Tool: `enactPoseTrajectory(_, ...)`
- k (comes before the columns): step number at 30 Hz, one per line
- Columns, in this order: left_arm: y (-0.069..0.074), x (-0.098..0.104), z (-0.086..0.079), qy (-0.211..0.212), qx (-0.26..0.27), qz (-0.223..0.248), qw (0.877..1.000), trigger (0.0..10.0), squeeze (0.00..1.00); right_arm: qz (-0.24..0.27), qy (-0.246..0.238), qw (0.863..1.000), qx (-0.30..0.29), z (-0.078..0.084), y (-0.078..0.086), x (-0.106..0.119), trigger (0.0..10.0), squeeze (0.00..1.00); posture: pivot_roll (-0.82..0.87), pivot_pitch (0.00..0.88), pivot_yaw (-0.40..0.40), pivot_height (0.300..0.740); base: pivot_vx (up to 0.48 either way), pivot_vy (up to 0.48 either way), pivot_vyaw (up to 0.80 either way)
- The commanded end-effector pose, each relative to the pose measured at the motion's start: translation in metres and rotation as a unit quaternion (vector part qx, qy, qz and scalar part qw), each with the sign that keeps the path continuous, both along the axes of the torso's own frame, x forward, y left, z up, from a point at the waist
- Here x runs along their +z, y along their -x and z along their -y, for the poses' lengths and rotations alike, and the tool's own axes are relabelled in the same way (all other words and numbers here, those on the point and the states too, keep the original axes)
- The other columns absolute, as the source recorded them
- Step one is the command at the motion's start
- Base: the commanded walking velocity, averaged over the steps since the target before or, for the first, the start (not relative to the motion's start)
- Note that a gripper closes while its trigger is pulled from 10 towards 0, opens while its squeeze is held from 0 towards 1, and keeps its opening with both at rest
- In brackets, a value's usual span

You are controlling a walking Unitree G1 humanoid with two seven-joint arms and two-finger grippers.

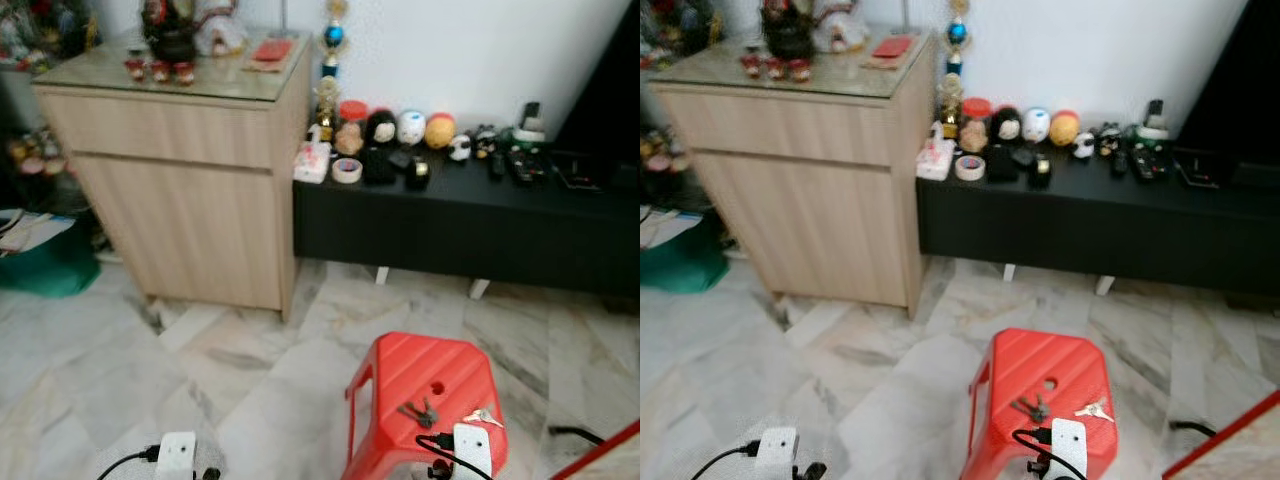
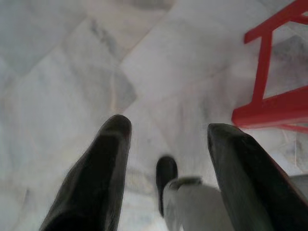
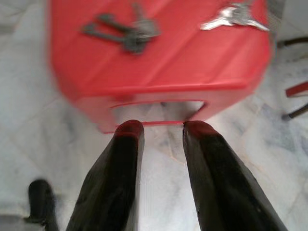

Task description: Hang keys on a hook

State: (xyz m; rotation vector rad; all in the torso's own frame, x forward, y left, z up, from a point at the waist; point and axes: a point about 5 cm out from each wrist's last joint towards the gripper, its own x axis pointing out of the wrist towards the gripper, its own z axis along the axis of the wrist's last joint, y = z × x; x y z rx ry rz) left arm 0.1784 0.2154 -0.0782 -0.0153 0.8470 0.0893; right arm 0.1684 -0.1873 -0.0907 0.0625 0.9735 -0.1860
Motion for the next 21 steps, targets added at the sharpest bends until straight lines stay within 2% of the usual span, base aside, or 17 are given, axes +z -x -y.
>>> enactPoseTrajectory(1,0.004,-0.002,0.001,-0.001,-0.003,-0.008,1.0,10.0,0.0,0.005,-0.001,1.0,-0.004,0.0,-0.003,0.001,10.0,0.0,0.07,0.0,-0.054,0.74,0.0,0.0,0.0)
enactPoseTrajectory(6,0.004,-0.002,0.001,0.001,-0.001,-0.003,1.0,10.0,0.0,0.02,-0.008,1.0,-0.014,0.0,-0.004,0.002,10.0,0.0,0.07,0.0,-0.056,0.74,0.0,0.0,0.0)
enactPoseTrajectory(9,-0.002,0.002,0.0,-0.006,-0.007,0.014,1.0,10.0,0.0,0.043,-0.015,0.998,-0.031,0.0,-0.006,0.004,10.0,0.0,0.07,0.0,-0.057,0.74,0.0,0.0,0.0)
enactPoseTrajectory(11,-0.011,0.009,-0.001,-0.012,-0.01,0.047,0.999,10.0,0.0,0.065,-0.01,0.997,-0.026,0.001,-0.008,0.007,10.0,0.0,0.07,0.0,-0.058,0.74,0.0,0.0,0.0)
enactPoseTrajectory(15,-0.021,0.016,-0.004,-0.017,-0.012,0.076,0.997,10.0,0.0,0.081,-0.007,0.997,-0.016,0.001,-0.01,0.009,10.0,0.0,0.07,0.0,-0.059,0.74,0.0,0.0,0.0)
enactPoseTrajectory(16,-0.029,0.023,-0.006,-0.021,-0.012,0.105,0.994,10.0,0.0,0.096,-0.003,0.995,-0.011,0.002,-0.012,0.011,10.0,0.0,0.07,0.0,-0.059,0.74,0.0,0.0,0.0)
enactPoseTrajectory(17,-0.029,0.023,-0.006,-0.021,-0.012,0.105,0.994,10.0,0.0,0.096,-0.003,0.995,-0.011,0.002,-0.012,0.011,10.0,0.0,0.07,0.0,-0.059,0.74,0.0,0.0,0.0)
enactPoseTrajectory(19,-0.056,0.05,-0.015,-0.006,0.018,0.206,0.978,10.0,0.0,0.132,0.028,0.991,0.014,0.004,-0.017,0.017,10.0,0.0,0.06,0.0,-0.056,0.74,0.0,0.0,0.0)
enactPoseTrajectory(20,-0.067,0.065,-0.016,-0.002,0.021,0.255,0.967,10.0,0.0,0.148,0.038,0.988,0.021,0.004,-0.018,0.019,10.0,0.0,0.05,0.0,-0.054,0.74,0.0,0.0,0.0)
enactPoseTrajectory(21,-0.072,0.073,-0.017,0.001,0.021,0.283,0.959,10.0,0.0,0.157,0.043,0.986,0.024,0.004,-0.019,0.02,10.0,0.0,0.05,0.0,-0.054,0.74,0.0,0.0,0.0)
